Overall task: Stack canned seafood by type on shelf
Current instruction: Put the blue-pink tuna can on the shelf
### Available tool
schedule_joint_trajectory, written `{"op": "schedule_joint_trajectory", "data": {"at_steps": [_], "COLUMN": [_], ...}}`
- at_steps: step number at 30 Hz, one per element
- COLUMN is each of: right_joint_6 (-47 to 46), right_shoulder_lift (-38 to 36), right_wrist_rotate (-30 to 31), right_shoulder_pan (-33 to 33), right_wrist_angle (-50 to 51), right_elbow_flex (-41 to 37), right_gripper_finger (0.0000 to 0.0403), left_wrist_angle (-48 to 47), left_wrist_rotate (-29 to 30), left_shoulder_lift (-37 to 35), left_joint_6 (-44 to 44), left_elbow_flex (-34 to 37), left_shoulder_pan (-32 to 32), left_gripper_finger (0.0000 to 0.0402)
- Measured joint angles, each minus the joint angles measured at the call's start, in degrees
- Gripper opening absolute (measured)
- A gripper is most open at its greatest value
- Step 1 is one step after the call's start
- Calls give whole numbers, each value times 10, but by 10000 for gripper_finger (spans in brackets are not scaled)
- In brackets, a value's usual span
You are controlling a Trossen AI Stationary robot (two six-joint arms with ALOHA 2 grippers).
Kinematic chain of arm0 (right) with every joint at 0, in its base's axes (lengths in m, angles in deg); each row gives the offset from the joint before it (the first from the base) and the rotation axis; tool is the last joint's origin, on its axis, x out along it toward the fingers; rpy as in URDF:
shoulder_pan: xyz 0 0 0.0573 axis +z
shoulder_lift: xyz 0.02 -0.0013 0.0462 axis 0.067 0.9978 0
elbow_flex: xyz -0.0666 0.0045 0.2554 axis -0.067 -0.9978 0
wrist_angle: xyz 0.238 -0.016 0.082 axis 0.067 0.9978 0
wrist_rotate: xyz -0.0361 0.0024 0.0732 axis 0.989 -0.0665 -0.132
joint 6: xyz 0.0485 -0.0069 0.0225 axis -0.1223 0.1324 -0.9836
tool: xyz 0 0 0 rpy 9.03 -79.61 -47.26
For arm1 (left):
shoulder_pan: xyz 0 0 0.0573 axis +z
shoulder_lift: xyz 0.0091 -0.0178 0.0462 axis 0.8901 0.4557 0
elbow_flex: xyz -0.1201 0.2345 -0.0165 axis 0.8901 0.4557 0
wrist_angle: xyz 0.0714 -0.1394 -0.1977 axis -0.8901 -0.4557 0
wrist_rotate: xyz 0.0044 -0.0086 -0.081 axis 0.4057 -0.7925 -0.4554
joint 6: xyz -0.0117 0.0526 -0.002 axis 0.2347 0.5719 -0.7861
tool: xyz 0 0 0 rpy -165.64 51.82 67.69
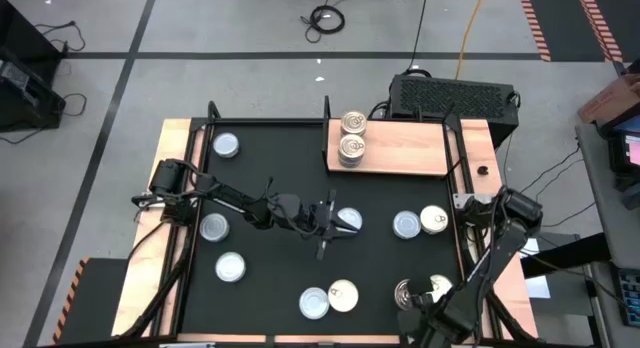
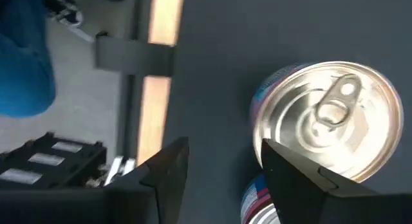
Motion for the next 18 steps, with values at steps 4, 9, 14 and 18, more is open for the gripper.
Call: {"op": "schedule_joint_trajectory", "data": {"at_steps": [4,9,14,18], "right_joint_6": [-28,-28,-39,-44], "right_shoulder_lift": [12,29,55,69], "right_wrist_rotate": [13,17,57,90], "right_shoulder_pan": [2,14,34,48], "right_wrist_angle": [22,23,28,38], "right_elbow_flex": [0,0,3,3], "right_gripper_finger": [182,165,142,116], "left_wrist_angle": [-11,-18,-25,-26], "left_wrist_rotate": [0,0,0,0], "left_shoulder_lift": [0,0,-1,-1], "left_joint_6": [0,0,0,3], "left_elbow_flex": [0,0,0,0], "left_shoulder_pan": [0,1,2,2], "left_gripper_finger": [42,42,42,42]}}
